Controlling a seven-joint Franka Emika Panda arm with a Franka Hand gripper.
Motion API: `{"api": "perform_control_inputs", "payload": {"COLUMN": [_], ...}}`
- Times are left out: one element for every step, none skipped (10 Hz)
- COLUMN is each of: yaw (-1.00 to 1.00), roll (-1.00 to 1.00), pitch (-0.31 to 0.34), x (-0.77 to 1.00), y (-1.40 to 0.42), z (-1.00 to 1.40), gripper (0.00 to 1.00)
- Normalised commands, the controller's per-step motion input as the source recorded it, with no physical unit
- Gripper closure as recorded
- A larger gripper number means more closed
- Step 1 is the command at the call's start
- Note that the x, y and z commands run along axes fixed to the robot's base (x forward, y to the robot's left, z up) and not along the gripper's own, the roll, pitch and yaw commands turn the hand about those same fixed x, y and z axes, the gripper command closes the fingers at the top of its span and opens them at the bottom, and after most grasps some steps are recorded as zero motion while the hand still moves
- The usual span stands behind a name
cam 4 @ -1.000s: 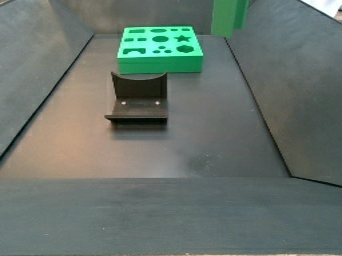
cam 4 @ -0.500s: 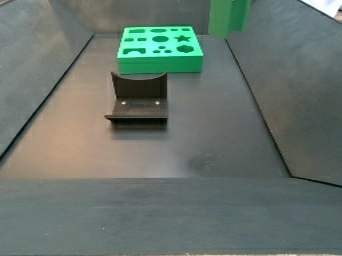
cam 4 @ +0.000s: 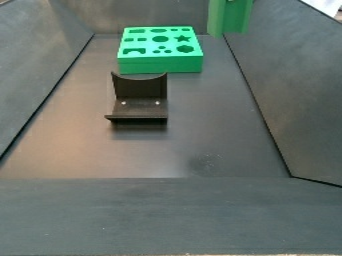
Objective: Pick up the arch object. Move up. Rotate the arch object. Move to above the board. Insert the arch object.
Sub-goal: Rotate the arch object.
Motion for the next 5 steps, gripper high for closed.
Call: {"api": "perform_control_inputs", "payload": {"yaw": [-0.80,-0.49,-0.32,-0.21,-1.00], "roll": [-0.08,-0.08,-0.08,-0.08,-0.07], "pitch": [-0.017,-0.017,-0.017,-0.017,-0.014], "x": [0.01,0.01,0.01,0.01,0.00], "y": [0.01,0.01,0.01,0.01,0.00], "z": [0.00,0.00,0.00,0.00,0.00], "gripper": [1.00,1.00,1.00,1.00,1.00]}}
